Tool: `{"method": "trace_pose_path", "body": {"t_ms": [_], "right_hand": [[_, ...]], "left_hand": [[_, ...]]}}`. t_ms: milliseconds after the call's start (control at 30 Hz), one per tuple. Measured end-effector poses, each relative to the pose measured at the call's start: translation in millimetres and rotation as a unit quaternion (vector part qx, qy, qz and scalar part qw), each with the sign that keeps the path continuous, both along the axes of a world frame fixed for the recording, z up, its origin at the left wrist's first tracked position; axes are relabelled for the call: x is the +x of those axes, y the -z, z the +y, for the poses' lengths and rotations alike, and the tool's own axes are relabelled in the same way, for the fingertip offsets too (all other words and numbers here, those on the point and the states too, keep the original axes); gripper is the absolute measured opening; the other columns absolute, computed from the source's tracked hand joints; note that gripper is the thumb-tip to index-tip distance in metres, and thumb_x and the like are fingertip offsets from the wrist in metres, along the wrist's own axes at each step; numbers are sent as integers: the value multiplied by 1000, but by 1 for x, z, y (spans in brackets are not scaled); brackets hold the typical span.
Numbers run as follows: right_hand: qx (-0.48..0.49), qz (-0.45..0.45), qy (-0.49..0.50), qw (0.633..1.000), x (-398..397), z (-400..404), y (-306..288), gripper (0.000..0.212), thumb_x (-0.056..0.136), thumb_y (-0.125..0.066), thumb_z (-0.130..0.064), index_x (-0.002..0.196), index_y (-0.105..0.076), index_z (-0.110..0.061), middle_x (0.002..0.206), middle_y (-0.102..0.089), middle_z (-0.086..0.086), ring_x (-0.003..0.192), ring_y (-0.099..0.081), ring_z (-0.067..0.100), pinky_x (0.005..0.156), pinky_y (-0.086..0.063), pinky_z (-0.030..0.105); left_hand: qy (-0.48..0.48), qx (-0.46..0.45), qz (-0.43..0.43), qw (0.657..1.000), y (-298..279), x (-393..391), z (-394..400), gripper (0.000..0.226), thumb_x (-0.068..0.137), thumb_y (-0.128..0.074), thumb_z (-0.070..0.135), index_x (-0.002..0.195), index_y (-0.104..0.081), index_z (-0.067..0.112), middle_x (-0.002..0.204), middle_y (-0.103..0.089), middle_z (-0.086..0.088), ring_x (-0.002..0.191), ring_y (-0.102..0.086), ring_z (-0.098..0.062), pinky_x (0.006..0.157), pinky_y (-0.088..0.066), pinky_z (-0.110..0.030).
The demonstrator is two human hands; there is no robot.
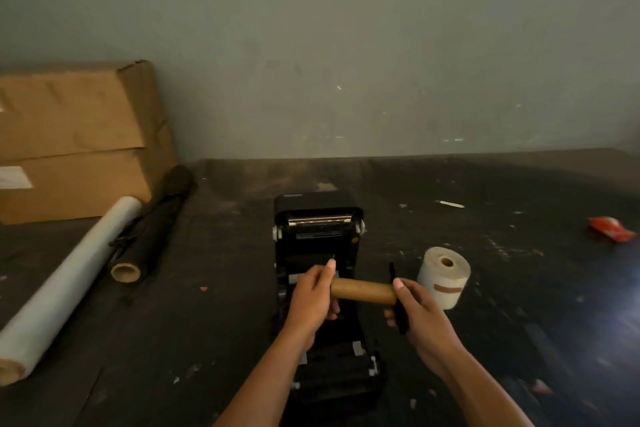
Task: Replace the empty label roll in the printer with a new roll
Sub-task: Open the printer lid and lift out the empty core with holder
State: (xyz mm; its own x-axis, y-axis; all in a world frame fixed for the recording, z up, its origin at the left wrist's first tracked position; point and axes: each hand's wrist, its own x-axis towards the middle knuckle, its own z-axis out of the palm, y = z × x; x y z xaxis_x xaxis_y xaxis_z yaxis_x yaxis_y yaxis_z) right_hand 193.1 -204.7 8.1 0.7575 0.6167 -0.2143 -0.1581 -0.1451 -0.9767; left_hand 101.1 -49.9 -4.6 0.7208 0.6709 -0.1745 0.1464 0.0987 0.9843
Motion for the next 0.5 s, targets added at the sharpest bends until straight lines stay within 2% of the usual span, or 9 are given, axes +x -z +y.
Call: {"method": "trace_pose_path", "body": {"t_ms": [100,233,400,500], "right_hand": [[29,79,62,995,-6,-24,-2,28,96,-46,-35,108,-59,-13,87,-51,10,72,-49,19,67,-43,30],[56,108,115,986,0,-51,1,32,97,-42,-35,113,-56,-11,95,-51,13,76,-51,20,69,-45,32],[57,65,101,991,19,-66,7,30,98,-42,-30,116,-55,-11,97,-53,12,79,-54,21,70,-49,34],[56,61,92,992,36,-72,10,28,97,-43,-30,113,-56,-10,98,-54,12,79,-55,21,69,-49,33]], "left_hand": [[11,-26,14,999,16,15,-28,37,98,-38,48,105,-58,18,70,-49,-2,50,-47,-9,44,-37,-21],[47,-36,43,997,34,30,-61,49,97,-32,54,127,-49,19,86,-52,-7,57,-49,-10,45,-37,-20],[69,-31,56,996,38,42,-87,40,96,-36,54,111,-52,21,70,-51,-1,50,-46,-8,46,-38,-20],[37,-24,73,996,41,58,-101,40,98,-33,52,118,-49,21,73,-50,-2,50,-46,-7,46,-37,-20]]}}
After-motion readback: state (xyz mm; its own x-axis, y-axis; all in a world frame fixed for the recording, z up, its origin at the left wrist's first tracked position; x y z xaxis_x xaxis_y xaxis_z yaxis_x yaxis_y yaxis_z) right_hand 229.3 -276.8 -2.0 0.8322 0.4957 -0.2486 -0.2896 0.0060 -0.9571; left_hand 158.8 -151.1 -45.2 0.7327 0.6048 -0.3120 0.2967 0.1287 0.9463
